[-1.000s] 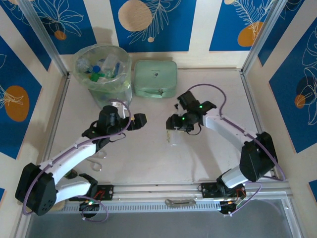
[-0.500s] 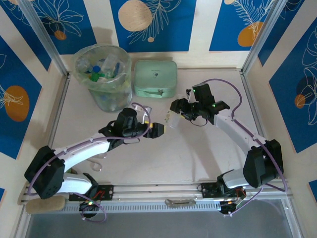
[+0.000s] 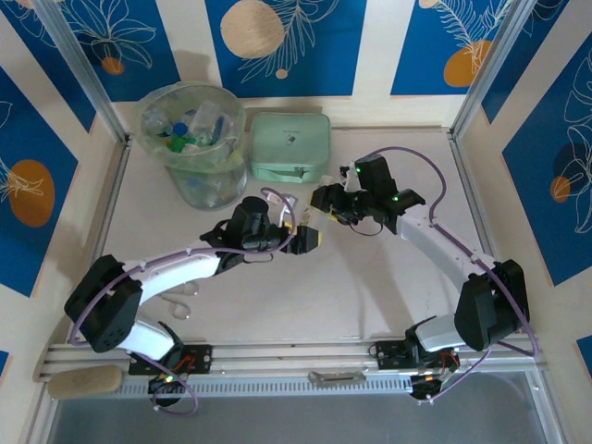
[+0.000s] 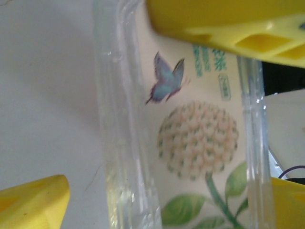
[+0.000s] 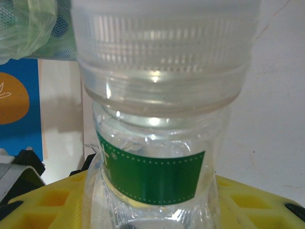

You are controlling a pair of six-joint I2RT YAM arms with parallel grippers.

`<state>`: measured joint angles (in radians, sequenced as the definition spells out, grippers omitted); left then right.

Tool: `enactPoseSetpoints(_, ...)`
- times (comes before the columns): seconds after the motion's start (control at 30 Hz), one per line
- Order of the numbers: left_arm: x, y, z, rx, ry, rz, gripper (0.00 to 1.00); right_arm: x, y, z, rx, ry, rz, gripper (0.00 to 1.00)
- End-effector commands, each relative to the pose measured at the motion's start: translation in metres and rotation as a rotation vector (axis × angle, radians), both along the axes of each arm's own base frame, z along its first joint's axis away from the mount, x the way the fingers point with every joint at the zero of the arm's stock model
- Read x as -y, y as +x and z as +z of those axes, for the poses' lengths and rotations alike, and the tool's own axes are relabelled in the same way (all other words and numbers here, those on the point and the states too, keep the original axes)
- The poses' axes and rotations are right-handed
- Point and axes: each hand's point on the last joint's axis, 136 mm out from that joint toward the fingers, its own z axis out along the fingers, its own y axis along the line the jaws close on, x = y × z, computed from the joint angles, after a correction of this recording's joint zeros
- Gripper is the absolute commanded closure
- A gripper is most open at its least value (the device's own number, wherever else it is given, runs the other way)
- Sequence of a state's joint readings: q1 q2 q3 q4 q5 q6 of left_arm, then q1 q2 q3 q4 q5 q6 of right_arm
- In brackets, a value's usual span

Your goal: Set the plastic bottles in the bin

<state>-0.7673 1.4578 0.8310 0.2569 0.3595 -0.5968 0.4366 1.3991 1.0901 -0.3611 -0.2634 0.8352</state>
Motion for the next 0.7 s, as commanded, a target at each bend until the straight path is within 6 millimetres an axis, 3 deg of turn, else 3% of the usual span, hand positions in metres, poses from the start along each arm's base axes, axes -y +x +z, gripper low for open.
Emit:
enactPoseSetpoints(0.0,0.0148,0.0003,0.0235,0.042,-0.071,-0.048,0.12,-0.0067,-0.0068,0.0006,-0.012,0.031,0.028,0.51)
enactPoseSetpoints(0.43,0.016,-0.0024,0.024,0.029,-0.091,-0.058,0.45,-0.0116,-0.0098,-0.0021,-0.017,0.037,0.041,0.52)
enactPoseSetpoints(0.57,0.0145,-0.0021,0.0207,0.028,-0.085,-0.051,0.49,-0.0117,-0.0096,-0.0018,-0.016,0.036,0.038,0.5)
enactPoseSetpoints(0.67,0.0119,-0.0021,0.0167,0.027,-0.078,-0.041,0.49,-0.0115,-0.0089,-0.0004,-0.016,0.033,0.032,0.4)
